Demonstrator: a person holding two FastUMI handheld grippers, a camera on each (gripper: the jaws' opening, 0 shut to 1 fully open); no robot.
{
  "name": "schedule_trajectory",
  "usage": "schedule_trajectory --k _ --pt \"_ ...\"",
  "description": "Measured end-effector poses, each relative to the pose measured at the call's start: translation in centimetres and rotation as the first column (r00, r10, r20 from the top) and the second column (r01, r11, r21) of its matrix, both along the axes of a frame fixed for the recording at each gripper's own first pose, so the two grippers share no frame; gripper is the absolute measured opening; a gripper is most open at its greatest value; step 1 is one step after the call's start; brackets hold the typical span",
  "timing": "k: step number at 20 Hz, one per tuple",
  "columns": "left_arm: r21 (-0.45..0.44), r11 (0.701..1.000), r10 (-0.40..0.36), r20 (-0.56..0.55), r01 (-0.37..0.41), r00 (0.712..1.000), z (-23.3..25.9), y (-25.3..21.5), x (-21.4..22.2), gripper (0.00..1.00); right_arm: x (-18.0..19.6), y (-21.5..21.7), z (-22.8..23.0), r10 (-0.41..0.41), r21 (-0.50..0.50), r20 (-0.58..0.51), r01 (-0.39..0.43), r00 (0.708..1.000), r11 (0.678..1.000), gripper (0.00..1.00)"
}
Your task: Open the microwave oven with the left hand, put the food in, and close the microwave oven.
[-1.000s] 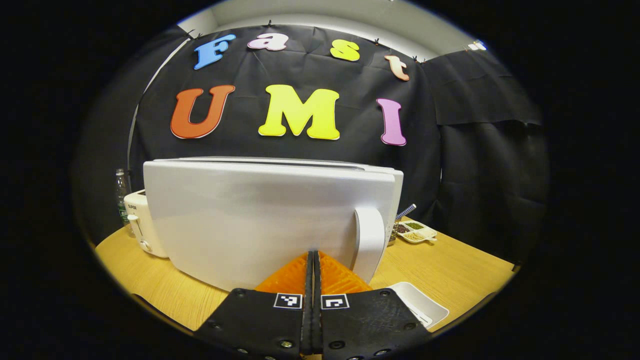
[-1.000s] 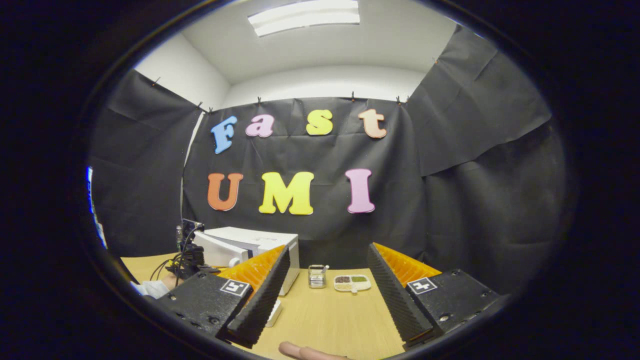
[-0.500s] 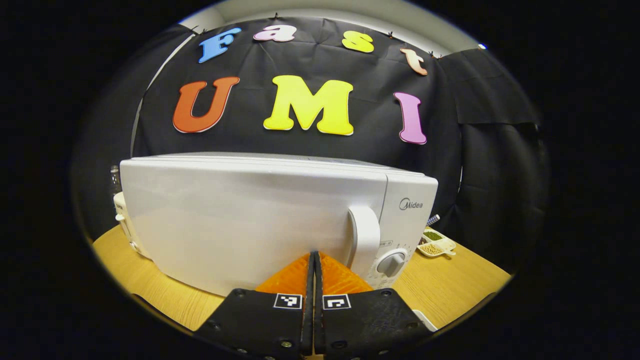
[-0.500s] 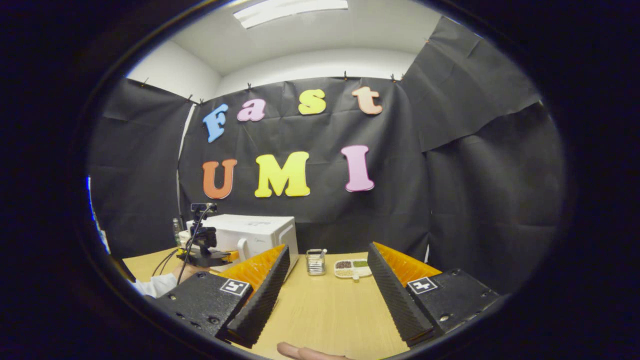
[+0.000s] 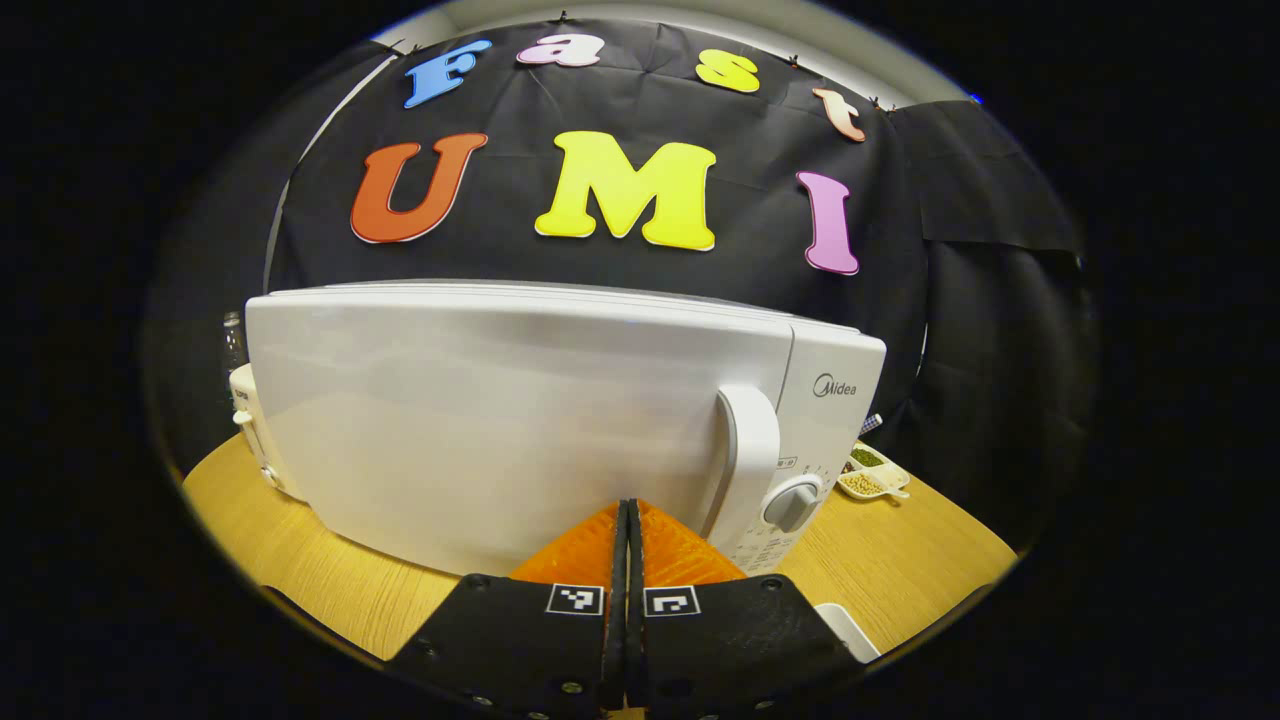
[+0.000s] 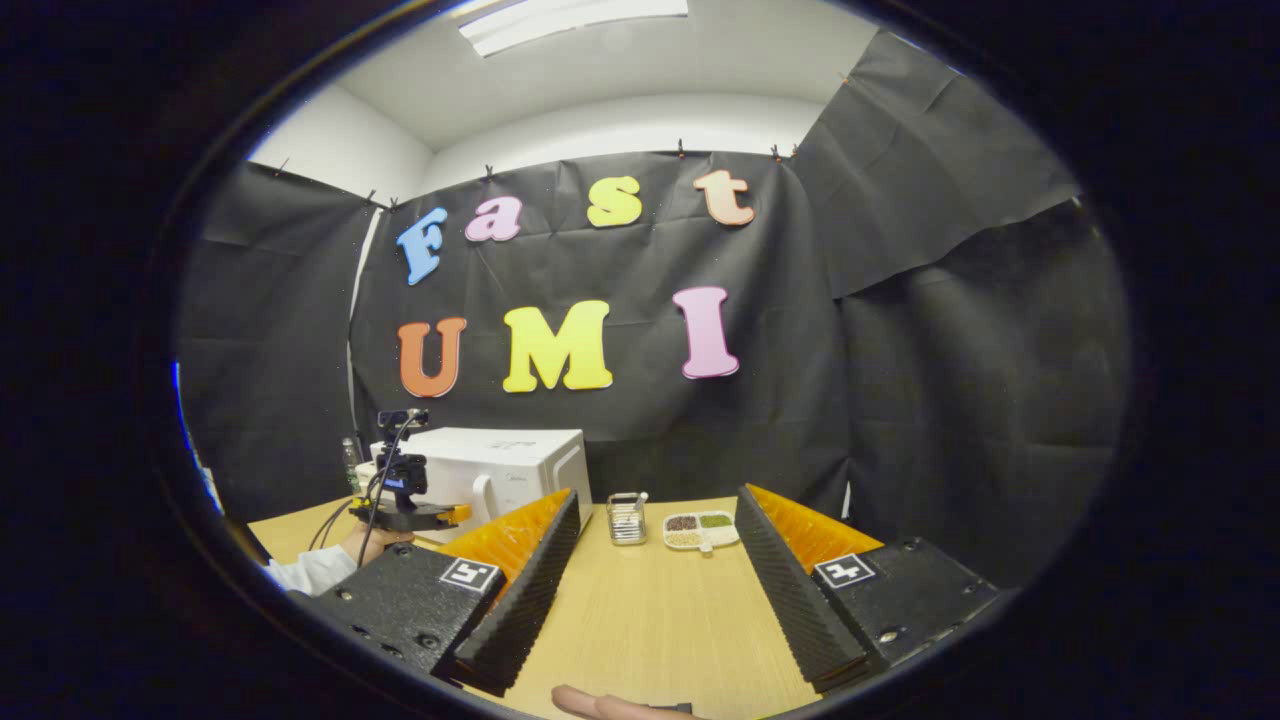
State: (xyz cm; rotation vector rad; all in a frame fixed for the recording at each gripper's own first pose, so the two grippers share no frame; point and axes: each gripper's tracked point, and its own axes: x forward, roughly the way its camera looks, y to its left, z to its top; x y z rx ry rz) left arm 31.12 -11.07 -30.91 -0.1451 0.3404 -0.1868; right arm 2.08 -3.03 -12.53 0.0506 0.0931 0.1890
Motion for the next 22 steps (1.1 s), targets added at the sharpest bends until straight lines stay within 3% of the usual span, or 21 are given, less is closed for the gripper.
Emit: schedule_trajectory --k 7,8,10,11,12,15,16,18,19,20,21,22 --pt "0.005 1.0 -0.002 0.109 0.001 0.994 8.7 2.5 -6.9 0.0 -2.8 0.9 1.7 -0.028 -0.023 0.004 0.028 1.0 0.999 0.99" --pt "0.015 0.999 0.026 0.11 -0.028 0.994 10.0 3.6 -7.8 0.01 -3.2 1.3 2.3 -0.024 -0.02 0.012 0.024 1.0 1.0 0.99" --pt "0.022 0.997 0.066 0.091 -0.068 0.994 12.4 5.0 -10.3 0.96 -4.1 1.6 3.2 -0.032 -0.021 0.027 0.032 0.999 0.999 0.99" --pt "0.013 0.997 0.075 0.087 -0.076 0.993 13.7 5.3 -11.6 0.81 -4.4 1.9 3.8 -0.032 -0.021 0.035 0.033 0.999 0.999 0.99" --pt "0.006 0.998 0.066 0.106 -0.067 0.992 15.7 5.2 -13.0 0.92 -4.5 2.3 4.2 -0.034 -0.022 0.041 0.035 0.999 0.999 0.99" --pt "0.049 0.996 0.065 0.173 -0.074 0.983 19.9 6.2 -16.7 0.92 -5.0 3.3 5.5 -0.036 -0.025 0.054 0.037 0.998 0.999 0.99" --pt "0.056 0.995 0.067 0.189 -0.079 0.98 21.1 6.5 -17.9 0.92 -5.0 3.6 5.9 -0.038 -0.028 0.058 0.04 0.998 0.999 0.88" --pt "0.015 0.997 0.069 0.221 -0.075 0.973 23.5 6.6 -20.5 0.92 -5.2 4.2 6.8 -0.046 -0.017 0.068 0.048 0.997 0.999 0.88" --pt "-0.011 0.998 0.066 0.249 -0.065 0.966 25.1 6.5 -21.7 0.92 -5.3 4.5 7.3 -0.051 0.002 0.071 0.051 0.996 0.999 0.99" --pt "-0.035 0.998 0.052 0.278 -0.044 0.959 26.4 6.4 -23.2 0.92 -5.6 5.1 7.7 -0.046 0.016 0.076 0.045 0.996 0.999 0.99" --pt "-0.057 0.998 0.052 0.301 -0.037 0.952 27.4 6.7 -24.7 0.92 -5.9 5.5 8.0 -0.038 0.026 0.08 0.036 0.996 0.999 0.88" --pt "-0.069 0.996 0.069 0.311 -0.05 0.948 28.1 7.5 -26.1 0.91 -6.3 5.7 8.3 -0.033 0.031 0.084 0.031 0.996 0.999 0.88"
